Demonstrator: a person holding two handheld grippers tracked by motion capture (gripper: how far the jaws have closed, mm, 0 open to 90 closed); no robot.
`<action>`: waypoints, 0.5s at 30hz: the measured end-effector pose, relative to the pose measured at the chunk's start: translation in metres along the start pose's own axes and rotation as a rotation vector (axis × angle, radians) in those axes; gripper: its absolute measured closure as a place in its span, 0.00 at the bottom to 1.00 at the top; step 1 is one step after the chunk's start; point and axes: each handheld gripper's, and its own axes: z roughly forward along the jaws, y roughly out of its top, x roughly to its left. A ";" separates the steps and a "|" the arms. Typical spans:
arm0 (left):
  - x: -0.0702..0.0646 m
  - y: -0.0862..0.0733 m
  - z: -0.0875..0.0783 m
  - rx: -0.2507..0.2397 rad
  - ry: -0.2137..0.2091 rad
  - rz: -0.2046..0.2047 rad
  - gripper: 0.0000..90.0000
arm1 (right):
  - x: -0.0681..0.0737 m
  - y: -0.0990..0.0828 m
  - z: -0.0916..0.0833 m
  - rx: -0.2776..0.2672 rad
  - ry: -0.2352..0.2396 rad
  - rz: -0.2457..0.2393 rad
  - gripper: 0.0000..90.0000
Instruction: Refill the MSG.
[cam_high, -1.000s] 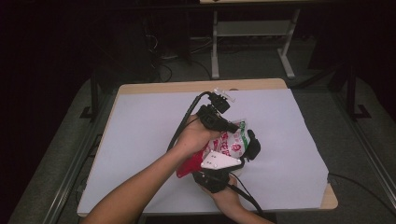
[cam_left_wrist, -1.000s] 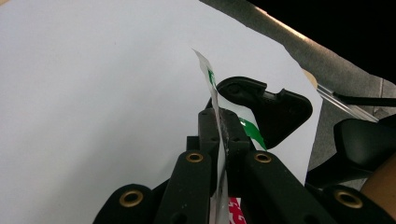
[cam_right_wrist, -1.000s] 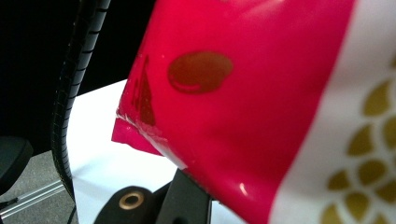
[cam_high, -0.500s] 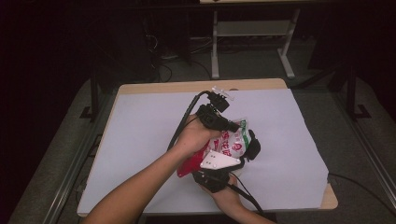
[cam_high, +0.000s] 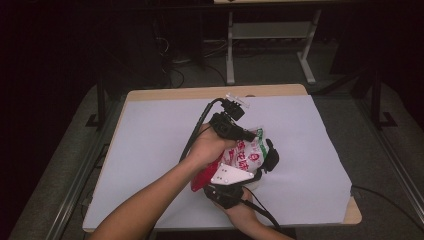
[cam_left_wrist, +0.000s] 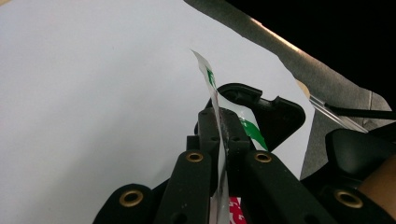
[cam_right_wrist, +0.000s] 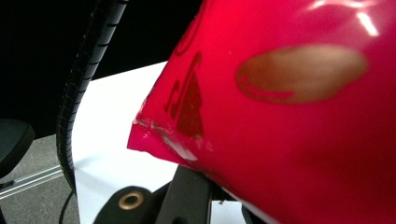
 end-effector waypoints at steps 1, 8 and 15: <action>0.001 -0.001 0.000 0.003 -0.002 0.001 1.00 | 0.000 0.000 0.000 0.001 -0.001 -0.001 1.00; 0.002 -0.005 -0.003 -0.022 -0.021 -0.009 1.00 | 0.000 -0.003 0.002 0.014 -0.003 -0.013 1.00; 0.003 -0.005 -0.010 -0.045 -0.052 -0.005 1.00 | -0.003 -0.006 0.003 0.031 -0.009 0.003 1.00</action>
